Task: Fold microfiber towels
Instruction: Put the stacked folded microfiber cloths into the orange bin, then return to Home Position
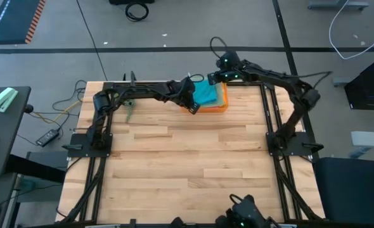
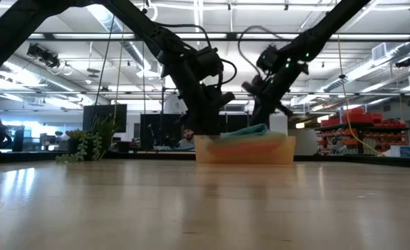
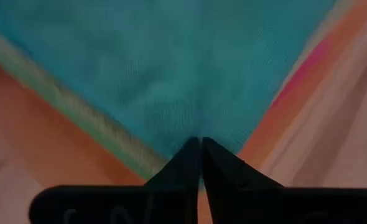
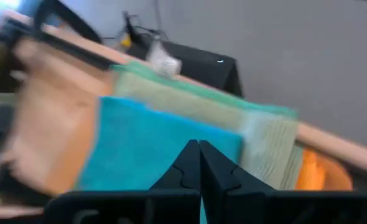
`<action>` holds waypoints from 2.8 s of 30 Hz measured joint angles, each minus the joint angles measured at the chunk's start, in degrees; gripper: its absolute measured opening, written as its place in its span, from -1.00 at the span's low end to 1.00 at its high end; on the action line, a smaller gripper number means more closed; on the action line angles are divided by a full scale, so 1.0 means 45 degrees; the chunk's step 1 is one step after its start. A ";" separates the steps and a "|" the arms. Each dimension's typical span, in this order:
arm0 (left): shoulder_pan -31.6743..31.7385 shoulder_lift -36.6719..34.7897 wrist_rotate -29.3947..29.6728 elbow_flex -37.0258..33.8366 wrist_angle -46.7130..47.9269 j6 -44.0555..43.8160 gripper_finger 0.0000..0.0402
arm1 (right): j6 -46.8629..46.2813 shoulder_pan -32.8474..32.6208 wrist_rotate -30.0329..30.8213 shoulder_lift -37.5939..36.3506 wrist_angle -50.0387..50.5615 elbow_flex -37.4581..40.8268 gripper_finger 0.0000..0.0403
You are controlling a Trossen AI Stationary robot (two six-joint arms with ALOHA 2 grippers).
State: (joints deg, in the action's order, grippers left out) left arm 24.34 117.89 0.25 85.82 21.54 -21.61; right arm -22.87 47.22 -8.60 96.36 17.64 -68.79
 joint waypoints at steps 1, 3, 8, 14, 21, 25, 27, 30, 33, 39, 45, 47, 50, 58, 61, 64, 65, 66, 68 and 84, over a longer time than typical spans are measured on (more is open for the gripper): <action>-0.0001 -0.0131 0.0001 0.0000 -0.0165 0.0026 -0.89 | -0.0144 -0.0006 -0.0217 -0.0348 0.0275 -0.0002 -0.99; 0.0048 -0.0482 -0.0001 0.0000 -0.0384 0.0225 -0.91 | -0.0320 -0.0175 -0.0837 -0.0912 0.1208 -0.0024 -1.00; 0.0225 -0.1184 0.0199 0.0015 -0.0648 0.1147 -0.96 | -0.0252 -0.1205 -0.1128 -0.1014 0.3057 -0.0010 -1.00; 0.1379 -0.0841 -0.0395 0.0024 -0.1646 0.1628 -0.96 | -0.0359 -0.2177 -0.0258 -0.0365 0.3498 0.0006 -1.00; 0.2155 0.0160 -0.1276 0.0000 -0.1361 0.1218 -0.96 | -0.0461 -0.2356 0.1010 -0.0356 0.4080 0.0576 -1.00; 0.2202 0.0222 -0.1255 0.0000 -0.1770 0.1206 -0.94 | -0.0724 -0.2478 0.0917 -0.0356 0.3999 0.1229 -1.00; 0.2268 0.0222 -0.1247 0.0000 -0.1942 0.1187 -0.96 | -0.0782 -0.2615 0.0828 -0.0356 0.3995 0.1277 -1.00; 0.2390 0.0222 -0.1229 0.0000 -0.1966 0.0999 -0.97 | -0.0977 -0.2910 0.0723 -0.0487 0.4008 0.0993 -0.99; 0.2529 0.0102 -0.1222 0.0000 -0.1923 0.0954 -0.91 | -0.1191 -0.3147 0.0683 -0.0984 0.4015 0.0522 -0.98; 0.2639 -0.1427 -0.1395 0.0005 -0.1859 0.1256 -0.78 | -0.1496 -0.3450 0.0669 -0.3003 0.4548 0.0107 -0.97; 0.2004 -0.3642 -0.1705 0.0006 -0.0913 0.2027 -0.80 | -0.0400 -0.4356 0.0629 -0.5748 0.4546 0.0170 -0.97; 0.1636 -0.4386 -0.1703 0.0010 -0.0381 0.2193 -0.85 | 0.0374 -0.4844 0.0479 -0.6583 0.4509 0.0170 -0.97; 0.1001 -0.5488 -0.1681 0.0010 0.0127 0.2335 -0.96 | 0.1233 -0.5497 0.0175 -0.7653 0.4425 0.0175 -0.97; -0.0912 -0.8690 -0.0837 0.0010 0.1299 0.3231 -0.97 | 0.2548 -0.6909 -0.0161 -0.9318 0.3613 0.0180 -0.97; -0.1544 -0.9678 0.0444 0.0010 0.1990 0.3565 -0.97 | 0.2980 -0.7318 -0.0222 -0.9445 0.3308 0.0317 -0.96; -0.2026 -1.0572 0.0944 0.0000 0.2558 0.3820 -0.98 | 0.3087 -0.7478 -0.0678 -0.9743 0.2355 0.0999 -0.96; -0.2199 -1.0899 0.0993 0.0000 0.2653 0.3896 -0.98 | 0.3073 -0.7480 -0.0807 -0.9895 0.1900 0.1352 -0.96; -0.2360 -1.1164 0.1127 -0.0006 0.2868 0.3929 -0.97 | 0.2984 -0.7480 -0.0951 -1.0049 0.1490 0.1781 -0.96; -0.2812 -1.1944 0.1365 -0.0520 0.2560 0.3919 -0.97 | 0.2748 -0.7471 -0.1083 -1.0450 0.0496 0.2796 -0.96; -0.3817 -2.1145 0.1735 -1.0130 -0.1446 0.1826 -0.96 | 0.0700 -0.7952 -0.0644 -1.4659 -0.3125 0.8795 -0.97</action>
State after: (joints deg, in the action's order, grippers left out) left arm 7.16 22.74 8.05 40.24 15.04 -13.40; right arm -19.73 11.44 -11.50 30.40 3.57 -29.22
